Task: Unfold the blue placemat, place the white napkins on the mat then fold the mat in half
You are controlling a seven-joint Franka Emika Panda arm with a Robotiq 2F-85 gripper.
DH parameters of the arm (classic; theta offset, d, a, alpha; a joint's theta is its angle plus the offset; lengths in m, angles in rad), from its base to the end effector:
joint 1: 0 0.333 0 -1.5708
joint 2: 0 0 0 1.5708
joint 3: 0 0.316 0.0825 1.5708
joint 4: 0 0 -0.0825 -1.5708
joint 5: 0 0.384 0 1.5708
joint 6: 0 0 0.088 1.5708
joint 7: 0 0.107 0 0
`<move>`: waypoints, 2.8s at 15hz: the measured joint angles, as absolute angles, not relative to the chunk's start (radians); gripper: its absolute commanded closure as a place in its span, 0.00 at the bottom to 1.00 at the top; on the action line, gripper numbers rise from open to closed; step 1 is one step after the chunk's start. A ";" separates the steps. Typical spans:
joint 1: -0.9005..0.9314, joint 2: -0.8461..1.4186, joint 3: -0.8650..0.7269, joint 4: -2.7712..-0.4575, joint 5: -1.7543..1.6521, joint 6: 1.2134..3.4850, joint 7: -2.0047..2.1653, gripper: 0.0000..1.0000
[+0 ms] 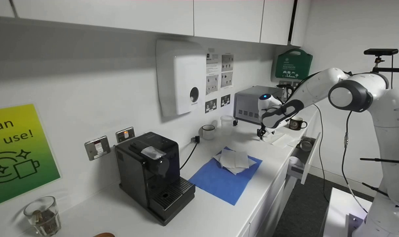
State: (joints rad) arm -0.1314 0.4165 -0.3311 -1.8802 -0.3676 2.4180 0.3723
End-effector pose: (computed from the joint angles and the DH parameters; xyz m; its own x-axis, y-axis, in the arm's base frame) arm 0.5840 -0.2769 0.3136 0.8591 -0.4688 0.2054 -0.5118 -0.7878 0.3427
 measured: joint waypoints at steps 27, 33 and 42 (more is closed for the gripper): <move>-0.130 0.451 -0.345 -1.854 -0.375 2.426 0.406 1.00; -0.116 0.385 -0.355 -1.866 -0.377 2.428 0.465 1.00; -0.013 0.302 -0.348 -1.900 -0.480 2.416 0.594 1.00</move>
State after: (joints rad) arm -0.0129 0.3018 -0.3483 -1.9000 -0.4797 2.4163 0.5936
